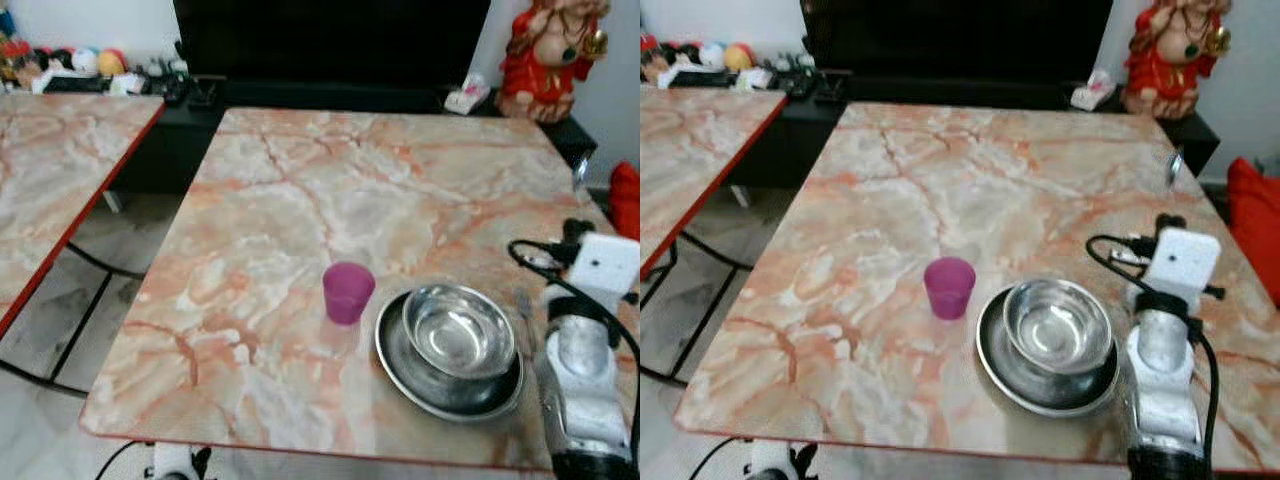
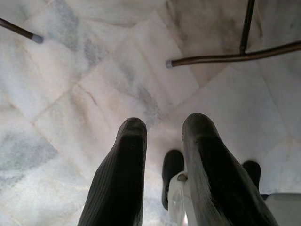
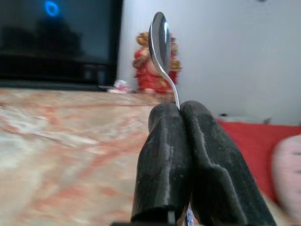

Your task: Setting the table

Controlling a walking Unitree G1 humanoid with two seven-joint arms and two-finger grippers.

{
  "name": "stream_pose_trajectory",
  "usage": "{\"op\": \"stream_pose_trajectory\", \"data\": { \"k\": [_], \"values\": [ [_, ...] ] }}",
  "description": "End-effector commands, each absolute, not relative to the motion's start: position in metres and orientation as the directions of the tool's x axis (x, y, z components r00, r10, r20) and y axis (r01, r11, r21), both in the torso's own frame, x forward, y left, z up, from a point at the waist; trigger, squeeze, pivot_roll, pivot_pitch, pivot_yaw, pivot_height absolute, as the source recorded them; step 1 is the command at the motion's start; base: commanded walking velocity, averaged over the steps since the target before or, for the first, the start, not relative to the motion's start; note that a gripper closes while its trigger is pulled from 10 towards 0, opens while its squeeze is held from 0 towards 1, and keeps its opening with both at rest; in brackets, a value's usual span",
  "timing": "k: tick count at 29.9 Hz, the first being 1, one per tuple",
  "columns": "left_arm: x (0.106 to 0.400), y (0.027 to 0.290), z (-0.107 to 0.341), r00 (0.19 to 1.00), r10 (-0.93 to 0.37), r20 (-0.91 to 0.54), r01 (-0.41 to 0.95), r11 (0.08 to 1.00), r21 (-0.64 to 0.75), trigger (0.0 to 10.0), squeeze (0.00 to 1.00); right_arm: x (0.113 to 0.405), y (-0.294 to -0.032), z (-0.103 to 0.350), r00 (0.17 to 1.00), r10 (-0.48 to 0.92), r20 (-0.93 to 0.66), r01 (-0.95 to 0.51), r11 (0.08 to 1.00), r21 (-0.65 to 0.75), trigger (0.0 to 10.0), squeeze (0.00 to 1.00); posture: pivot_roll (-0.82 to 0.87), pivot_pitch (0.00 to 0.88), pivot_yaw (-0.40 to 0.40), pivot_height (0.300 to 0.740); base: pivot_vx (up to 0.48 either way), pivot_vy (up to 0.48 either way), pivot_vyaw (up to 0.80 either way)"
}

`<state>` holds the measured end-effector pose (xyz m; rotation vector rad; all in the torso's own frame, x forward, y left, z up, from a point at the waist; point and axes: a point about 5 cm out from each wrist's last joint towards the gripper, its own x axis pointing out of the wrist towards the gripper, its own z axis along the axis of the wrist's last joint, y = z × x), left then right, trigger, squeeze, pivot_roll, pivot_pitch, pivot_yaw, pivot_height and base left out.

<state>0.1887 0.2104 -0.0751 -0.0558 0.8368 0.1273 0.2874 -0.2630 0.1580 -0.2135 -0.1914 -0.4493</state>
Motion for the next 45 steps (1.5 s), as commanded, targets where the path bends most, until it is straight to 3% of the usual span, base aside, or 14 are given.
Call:
{"op": "stream_pose_trajectory", "data": {
  "k": [1, 3, 8, 21, 34, 45],
  "values": [
    [0.183, 0.213, -0.078, 0.645, 0.097, -0.758, -0.14, 0.99, 0.008, 10.0, 0.0, 0.281, -0.28, 0.157, 0.865, -0.459, 0.205, 0.496, 0.844, -0.205, 10.0, 0.0, 0.01, 0.0, -0.026, 0.74, 0.0, 0.0, 0.0],
    [0.183, 0.213, -0.078, 0.644, 0.096, -0.759, -0.139, 0.99, 0.008, 10.0, 0.0, 0.274, -0.3, 0.15, 0.836, -0.533, 0.129, 0.547, 0.794, -0.266, 10.0, 0.0, 0.01, 0.0, -0.025, 0.74, 0.0, 0.0, 0.0],
    [0.184, 0.213, -0.078, 0.645, 0.095, -0.758, -0.137, 0.991, 0.008, 10.0, 0.0, 0.267, -0.317, 0.132, 0.818, -0.575, -0.025, 0.538, 0.779, -0.323, 10.0, 0.0, 0.01, 0.0, -0.023, 0.74, 0.0, 0.0, 0.0],
    [0.186, 0.215, -0.076, 0.648, 0.098, -0.755, -0.133, 0.991, 0.014, 10.0, 0.0, 0.281, -0.288, 0.1, 0.897, -0.387, -0.213, 0.28, 0.872, -0.403, 10.0, 0.0, 0.02, 0.0, -0.018, 0.74, 0.0, 0.0, 0.0],
    [0.185, 0.216, -0.076, 0.648, 0.092, -0.756, -0.124, 0.992, 0.014, 10.0, 0.0, 0.273, -0.295, 0.075, 0.88, -0.375, -0.29, 0.199, 0.847, -0.494, 10.0, 0.0, 0.02, 0.0, -0.017, 0.74, 0.0, 0.0, 0.0],
    [0.185, 0.216, -0.076, 0.647, 0.092, -0.757, -0.121, 0.993, 0.017, 10.0, 0.0, 0.274, -0.29, 0.066, 0.888, -0.344, -0.307, 0.168, 0.862, -0.478, 10.0, 0.0, 0.02, 0.0, -0.016, 0.74, 0.0, 0.0, 0.0]
  ]
}}
